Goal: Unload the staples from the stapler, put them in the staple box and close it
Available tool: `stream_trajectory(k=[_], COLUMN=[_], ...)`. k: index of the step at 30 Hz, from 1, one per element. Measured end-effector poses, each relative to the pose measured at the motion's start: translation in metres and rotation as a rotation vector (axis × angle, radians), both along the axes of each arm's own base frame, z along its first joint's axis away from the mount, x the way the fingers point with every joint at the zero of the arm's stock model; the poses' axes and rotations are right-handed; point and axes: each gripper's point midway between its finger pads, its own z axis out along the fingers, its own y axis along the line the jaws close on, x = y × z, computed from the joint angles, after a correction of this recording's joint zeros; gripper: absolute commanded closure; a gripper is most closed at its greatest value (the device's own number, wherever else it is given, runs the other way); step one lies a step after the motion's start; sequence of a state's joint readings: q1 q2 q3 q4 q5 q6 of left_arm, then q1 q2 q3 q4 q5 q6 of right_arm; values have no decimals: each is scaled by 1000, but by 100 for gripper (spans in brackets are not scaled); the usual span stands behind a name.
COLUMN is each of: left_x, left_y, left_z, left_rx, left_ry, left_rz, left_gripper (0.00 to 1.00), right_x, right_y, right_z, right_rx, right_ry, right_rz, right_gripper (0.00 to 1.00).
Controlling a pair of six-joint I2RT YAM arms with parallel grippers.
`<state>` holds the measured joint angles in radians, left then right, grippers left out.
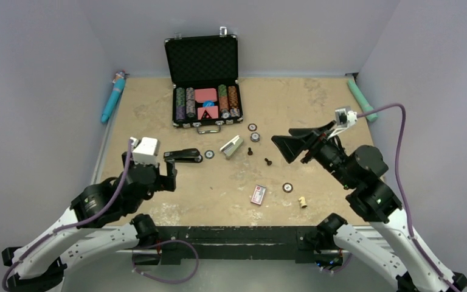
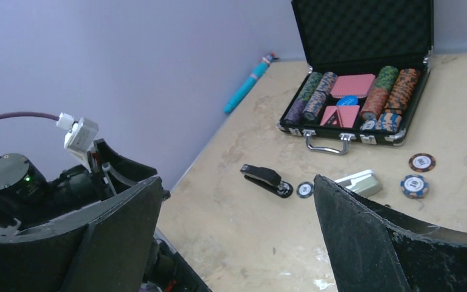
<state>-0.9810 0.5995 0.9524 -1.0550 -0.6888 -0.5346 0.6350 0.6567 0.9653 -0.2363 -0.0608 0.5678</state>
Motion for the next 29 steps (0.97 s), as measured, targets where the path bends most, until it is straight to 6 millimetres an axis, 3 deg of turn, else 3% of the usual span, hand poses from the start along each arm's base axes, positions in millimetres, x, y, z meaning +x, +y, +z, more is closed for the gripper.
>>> stream_trajectory(k=[3, 11, 14, 24, 29], left_x=[-3, -9, -11, -13, -13], left_y=[10, 35, 41, 51, 52], left_z=[2, 9, 6, 2, 2], left_rx=[-72, -212, -248, -286, -295], left_ry=[-64, -162, -170, -172, -171], left_rz=[14, 100, 129, 195, 207], left_gripper=[0, 0, 0, 0, 0], right_x=[-10, -15, -18, -36, -36], right_y=[-3, 13, 17, 10, 12], right_z=[-9, -91, -109, -110, -113], right_rx=[64, 83, 85, 175, 193], right_ry=[8, 249, 307, 323, 335], right_rz=[13, 69, 86, 111, 116], right_gripper=[1, 1, 1, 1, 1])
